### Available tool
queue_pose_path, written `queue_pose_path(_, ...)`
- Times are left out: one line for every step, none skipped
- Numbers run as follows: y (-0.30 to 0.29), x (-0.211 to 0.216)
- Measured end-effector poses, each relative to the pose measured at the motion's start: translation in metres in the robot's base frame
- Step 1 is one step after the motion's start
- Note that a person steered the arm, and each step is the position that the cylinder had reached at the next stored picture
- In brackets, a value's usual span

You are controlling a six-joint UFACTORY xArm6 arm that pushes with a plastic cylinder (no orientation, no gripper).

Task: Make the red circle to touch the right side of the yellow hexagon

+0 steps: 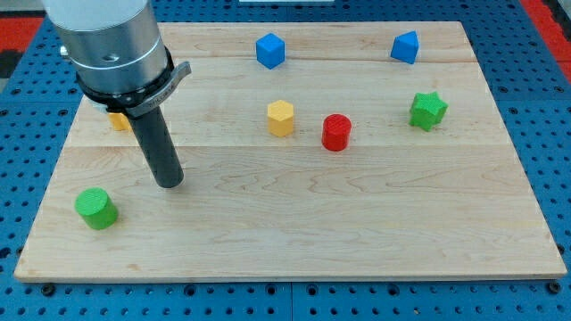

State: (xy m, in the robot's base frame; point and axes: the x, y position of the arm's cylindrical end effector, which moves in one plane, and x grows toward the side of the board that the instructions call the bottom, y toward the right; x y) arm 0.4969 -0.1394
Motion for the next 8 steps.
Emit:
queue_pose_path(0.049,0.0)
queue_pose_path(0.11,-0.016)
queue_pose_path(0.171,-0.016)
queue_pose_path(0.235,-0.025)
queue_pose_path(0.261,-0.039)
queue_pose_path(0.233,-0.057)
queue_pose_path(0.193,-0.069)
queue_pose_path(0.172,-0.084)
